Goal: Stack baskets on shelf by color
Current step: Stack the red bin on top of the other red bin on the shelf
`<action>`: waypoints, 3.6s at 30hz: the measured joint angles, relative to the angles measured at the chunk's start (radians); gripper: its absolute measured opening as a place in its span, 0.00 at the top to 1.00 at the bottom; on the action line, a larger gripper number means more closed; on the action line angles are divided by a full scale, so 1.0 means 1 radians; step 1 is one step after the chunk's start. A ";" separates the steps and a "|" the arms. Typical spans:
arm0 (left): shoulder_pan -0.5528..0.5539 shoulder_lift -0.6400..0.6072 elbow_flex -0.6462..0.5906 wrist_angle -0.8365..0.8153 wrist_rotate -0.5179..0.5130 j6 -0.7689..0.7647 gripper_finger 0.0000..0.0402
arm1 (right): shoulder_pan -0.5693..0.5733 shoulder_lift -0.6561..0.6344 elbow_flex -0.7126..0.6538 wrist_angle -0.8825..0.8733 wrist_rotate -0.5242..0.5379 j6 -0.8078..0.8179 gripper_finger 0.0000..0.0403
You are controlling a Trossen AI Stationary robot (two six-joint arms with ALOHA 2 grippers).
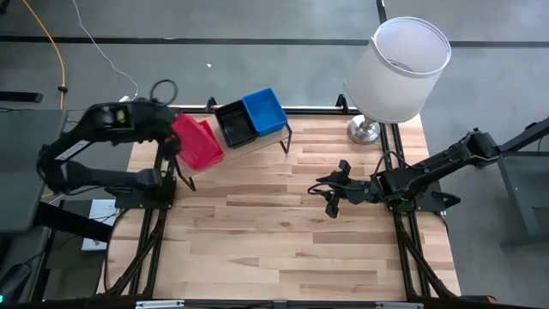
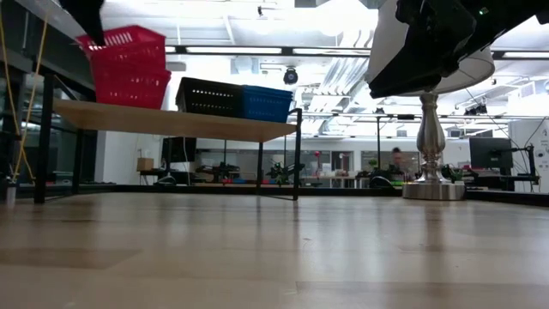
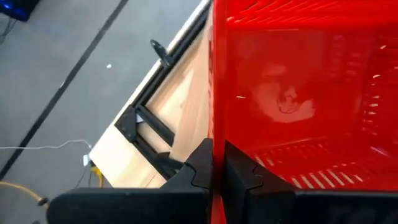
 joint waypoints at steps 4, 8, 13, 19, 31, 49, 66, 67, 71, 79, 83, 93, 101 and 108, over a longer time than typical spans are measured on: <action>0.000 0.063 0.000 0.001 0.025 0.018 1.00 | 0.000 0.000 0.000 0.000 0.000 0.000 0.63; 0.000 0.104 0.000 0.001 0.043 0.019 1.00 | 0.000 0.000 0.000 0.000 0.000 0.000 0.63; 0.000 0.116 0.001 0.000 0.043 0.019 1.00 | 0.000 0.000 0.000 0.000 0.000 0.000 0.63; 0.000 0.116 0.001 0.000 0.039 0.019 0.95 | 0.000 0.000 0.000 0.000 0.000 0.000 0.63; 0.000 0.116 0.001 0.000 -0.047 0.011 0.70 | 0.000 0.000 0.000 0.000 0.000 -0.001 0.63; -0.002 0.036 0.115 0.156 -0.083 -0.159 0.75 | 0.000 0.000 0.000 0.001 0.003 0.000 0.63; -0.096 -0.400 -0.413 0.589 -0.100 -0.196 1.00 | 0.000 0.000 0.000 0.002 0.008 -0.018 0.63; -0.098 -0.410 -0.434 0.597 -0.110 -0.200 1.00 | 0.000 0.000 0.000 0.002 0.008 -0.018 0.63; -0.100 -0.423 -0.503 0.654 -0.145 -0.193 1.00 | 0.000 0.000 0.000 0.003 0.008 -0.016 0.63; -0.100 -0.390 -0.533 0.746 -0.191 -0.148 1.00 | 0.000 0.000 0.000 0.005 0.008 -0.016 0.63; -0.100 -0.373 -0.533 0.726 -0.237 -0.156 1.00 | 0.000 0.000 0.000 0.005 0.008 -0.005 0.63; -0.100 -0.329 -0.533 0.705 -0.258 -0.199 1.00 | 0.000 0.000 0.000 0.005 0.006 -0.004 0.63; -0.100 -0.297 -0.533 0.750 -0.253 -0.159 1.00 | 0.000 0.000 0.000 0.005 0.002 -0.006 0.63; -0.115 -0.290 -0.521 0.766 -0.045 -0.052 1.00 | 0.000 0.000 0.000 0.004 0.002 -0.007 0.63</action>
